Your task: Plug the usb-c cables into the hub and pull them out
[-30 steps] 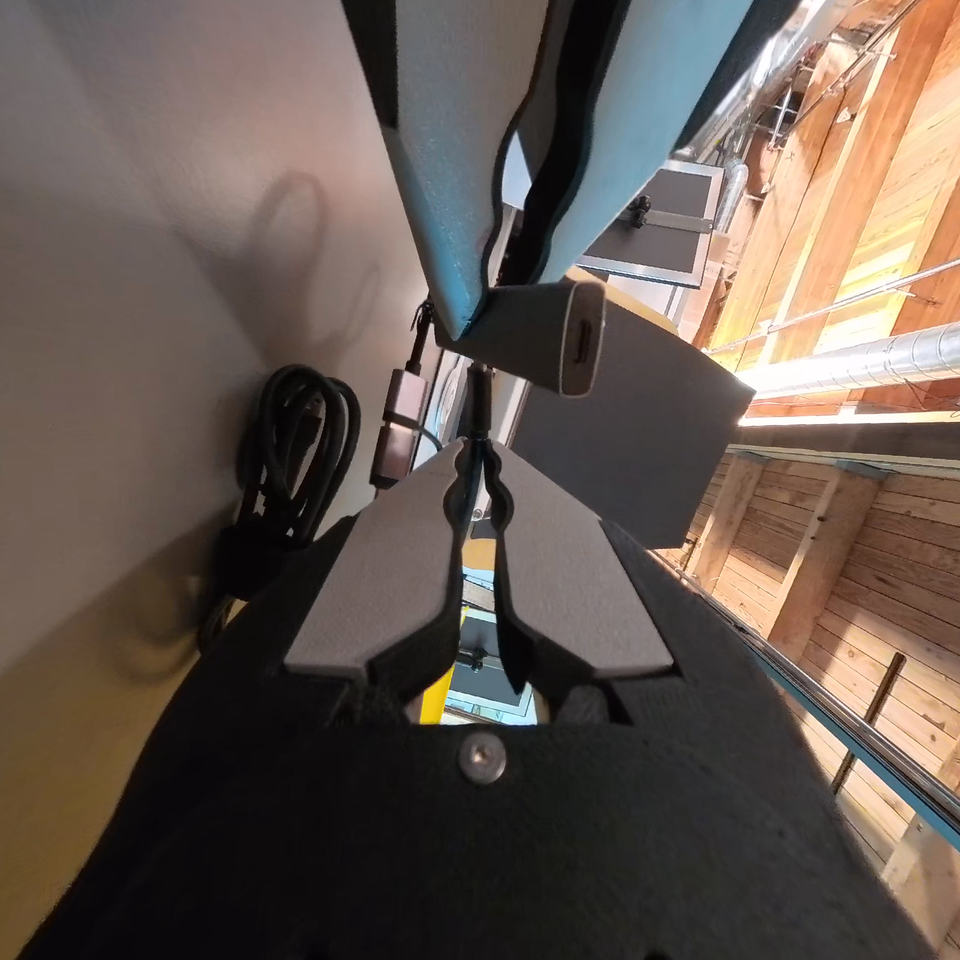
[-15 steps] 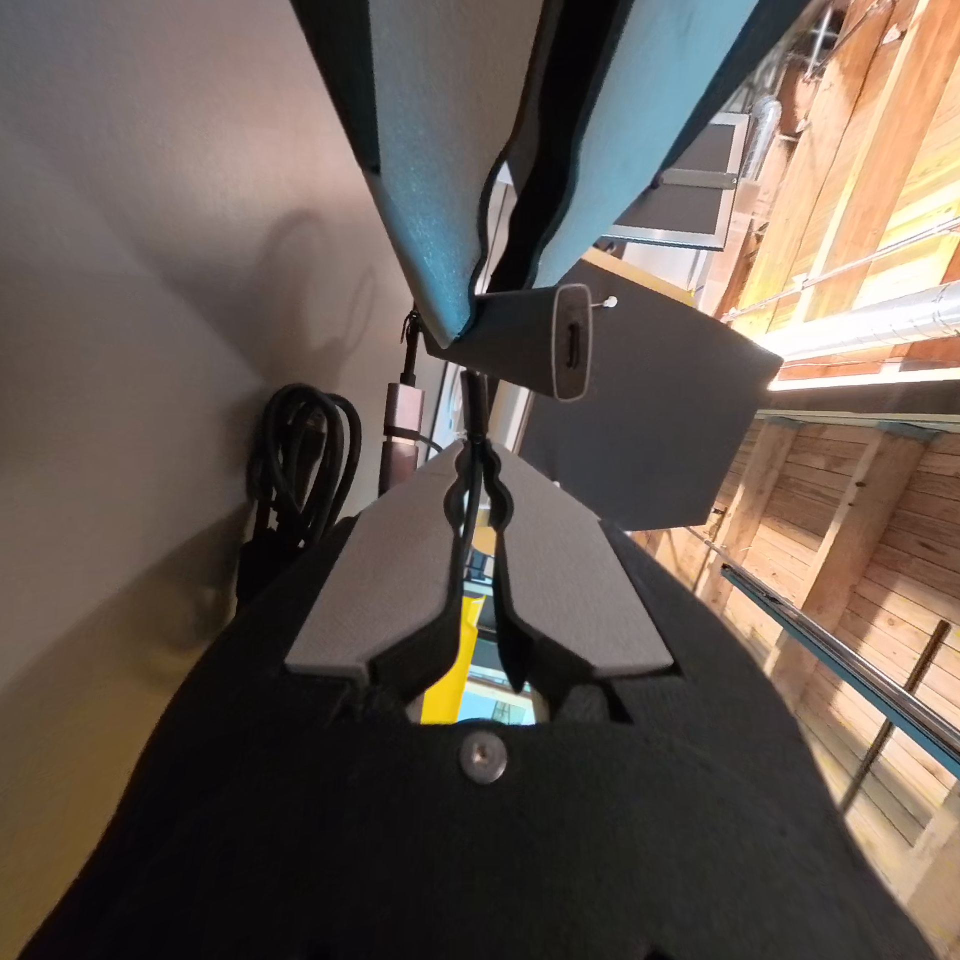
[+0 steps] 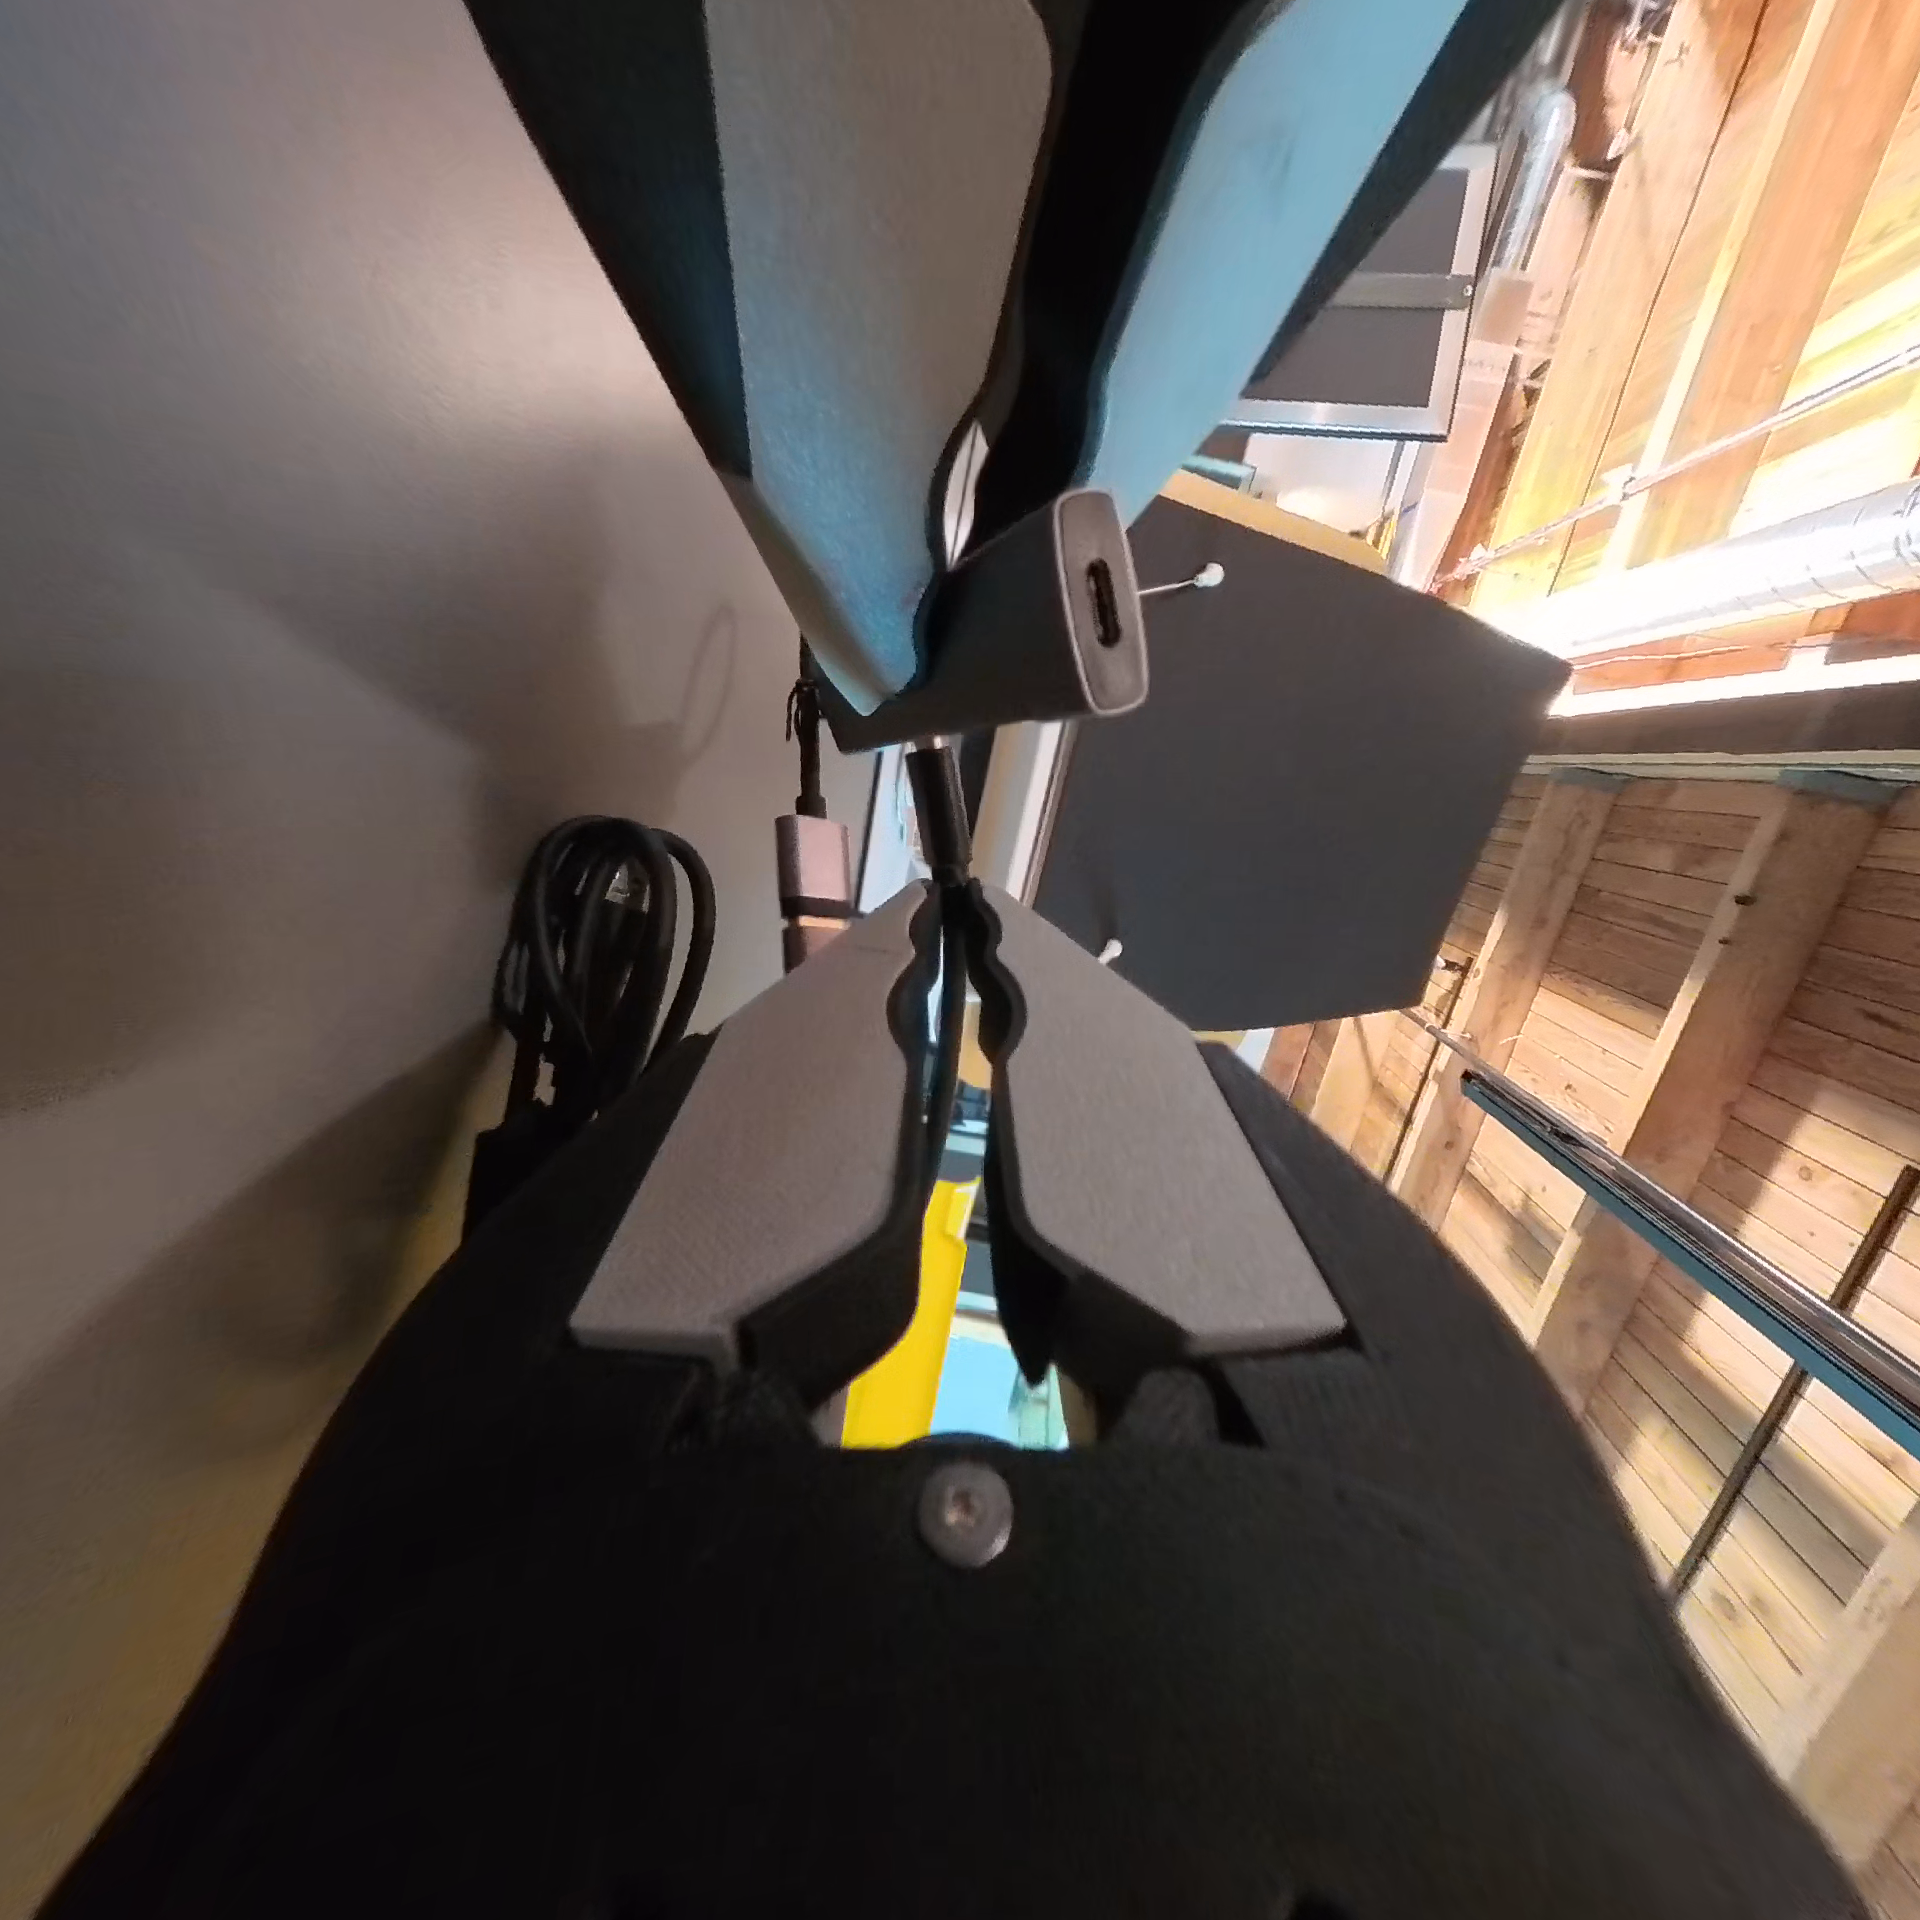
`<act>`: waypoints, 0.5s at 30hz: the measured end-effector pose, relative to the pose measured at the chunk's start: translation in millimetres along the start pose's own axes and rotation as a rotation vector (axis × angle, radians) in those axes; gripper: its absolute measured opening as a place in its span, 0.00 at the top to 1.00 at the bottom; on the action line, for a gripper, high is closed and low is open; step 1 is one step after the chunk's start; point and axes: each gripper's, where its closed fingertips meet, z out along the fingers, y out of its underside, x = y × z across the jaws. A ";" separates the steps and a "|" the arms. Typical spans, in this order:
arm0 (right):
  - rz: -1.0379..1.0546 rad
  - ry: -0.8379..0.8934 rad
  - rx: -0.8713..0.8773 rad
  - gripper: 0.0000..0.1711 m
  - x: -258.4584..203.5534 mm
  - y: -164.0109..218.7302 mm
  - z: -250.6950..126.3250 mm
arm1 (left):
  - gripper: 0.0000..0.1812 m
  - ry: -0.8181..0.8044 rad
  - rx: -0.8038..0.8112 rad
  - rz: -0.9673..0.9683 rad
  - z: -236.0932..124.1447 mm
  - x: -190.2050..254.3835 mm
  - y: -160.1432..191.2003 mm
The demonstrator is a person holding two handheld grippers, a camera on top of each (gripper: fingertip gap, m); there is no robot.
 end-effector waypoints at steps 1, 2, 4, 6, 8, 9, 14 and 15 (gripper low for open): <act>-0.003 0.000 -0.007 1.00 -0.4 -0.2 0.3 | 0.96 0.003 -0.003 -0.004 0.0 0.3 0.3; -0.007 0.002 -0.012 1.00 -0.4 -0.3 0.4 | 0.96 0.005 -0.005 -0.009 0.0 0.2 0.5; -0.003 0.002 -0.017 1.00 -0.5 -0.8 0.8 | 0.96 0.006 -0.007 -0.016 0.0 -0.2 0.7; 0.002 0.000 -0.018 1.00 -0.6 -1.4 0.9 | 0.96 0.006 -0.005 -0.018 -0.4 -0.3 0.1; -0.004 0.006 -0.026 1.00 -0.5 -1.5 1.0 | 0.97 0.006 -0.005 -0.022 -0.5 -0.6 -0.1; -0.007 0.009 -0.029 1.00 -0.5 -1.7 1.0 | 0.96 0.007 -0.006 -0.025 -0.4 -0.5 0.0; -0.001 0.007 -0.014 1.00 -1.1 -2.3 1.4 | 0.96 0.012 -0.007 -0.031 0.2 -0.6 0.7; -0.007 0.009 -0.014 1.00 -1.3 -2.0 2.0 | 0.96 0.009 -0.009 -0.028 0.7 -0.7 1.1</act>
